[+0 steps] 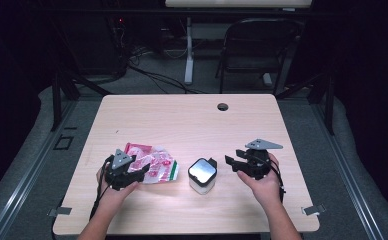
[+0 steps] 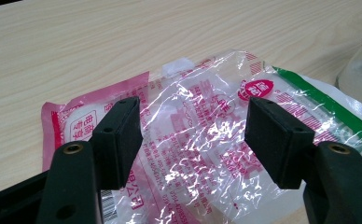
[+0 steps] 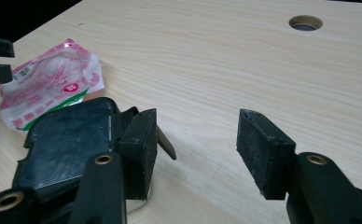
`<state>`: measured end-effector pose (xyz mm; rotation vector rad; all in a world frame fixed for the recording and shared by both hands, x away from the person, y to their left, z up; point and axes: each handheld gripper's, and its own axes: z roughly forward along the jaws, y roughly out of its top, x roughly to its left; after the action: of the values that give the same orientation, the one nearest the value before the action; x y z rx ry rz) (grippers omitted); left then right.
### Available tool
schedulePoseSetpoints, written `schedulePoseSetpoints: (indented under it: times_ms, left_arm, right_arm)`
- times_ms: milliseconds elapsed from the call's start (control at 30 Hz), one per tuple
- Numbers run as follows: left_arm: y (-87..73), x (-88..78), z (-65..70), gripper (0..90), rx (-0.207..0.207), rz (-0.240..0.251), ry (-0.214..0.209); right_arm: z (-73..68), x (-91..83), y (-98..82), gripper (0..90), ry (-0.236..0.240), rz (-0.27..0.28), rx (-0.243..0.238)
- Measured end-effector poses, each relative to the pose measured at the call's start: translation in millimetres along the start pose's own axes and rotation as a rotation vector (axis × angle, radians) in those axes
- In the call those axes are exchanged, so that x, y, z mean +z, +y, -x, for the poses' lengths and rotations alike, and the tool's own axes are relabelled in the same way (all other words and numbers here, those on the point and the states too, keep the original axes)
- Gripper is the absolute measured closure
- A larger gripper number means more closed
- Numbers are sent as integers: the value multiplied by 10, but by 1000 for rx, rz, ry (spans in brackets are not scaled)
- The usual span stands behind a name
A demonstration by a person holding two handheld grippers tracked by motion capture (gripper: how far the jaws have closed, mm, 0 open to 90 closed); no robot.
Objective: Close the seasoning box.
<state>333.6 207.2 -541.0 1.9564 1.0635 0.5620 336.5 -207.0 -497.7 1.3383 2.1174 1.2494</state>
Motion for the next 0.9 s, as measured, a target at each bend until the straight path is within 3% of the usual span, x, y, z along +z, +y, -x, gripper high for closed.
schedulePoseSetpoints:
  times_ms: [467,900]
  left_arm:
    - [-7,27,5,365,5,-17,0]
    - [-30,54,10,365,2,-24,-1]
  right_arm:
    - [164,62,-100,480,-66,-26,59]
    - [185,132,-162,480,-71,-46,72]
